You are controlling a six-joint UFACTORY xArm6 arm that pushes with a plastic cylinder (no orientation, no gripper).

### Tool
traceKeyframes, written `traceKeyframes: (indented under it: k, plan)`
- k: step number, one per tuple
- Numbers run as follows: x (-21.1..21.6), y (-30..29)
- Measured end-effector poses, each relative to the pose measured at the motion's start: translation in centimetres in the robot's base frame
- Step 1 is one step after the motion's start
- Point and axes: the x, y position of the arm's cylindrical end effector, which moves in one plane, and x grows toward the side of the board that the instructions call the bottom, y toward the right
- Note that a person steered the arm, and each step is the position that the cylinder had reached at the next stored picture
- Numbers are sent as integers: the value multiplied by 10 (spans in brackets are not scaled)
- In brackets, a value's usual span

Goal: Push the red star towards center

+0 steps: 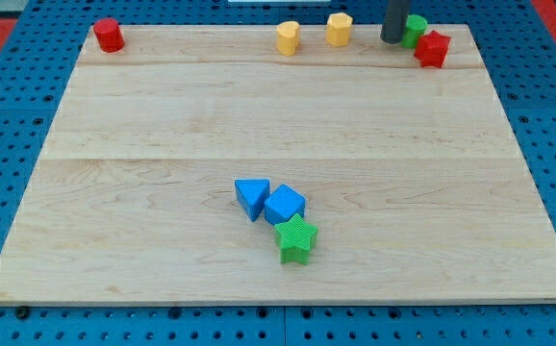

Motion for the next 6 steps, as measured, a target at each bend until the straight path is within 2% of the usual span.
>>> traceKeyframes:
  k: [2, 3, 4, 5, 6]
  plan:
    - [24, 19]
    - [62, 19]
    - [82, 48]
    - [79, 111]
    - [39, 114]
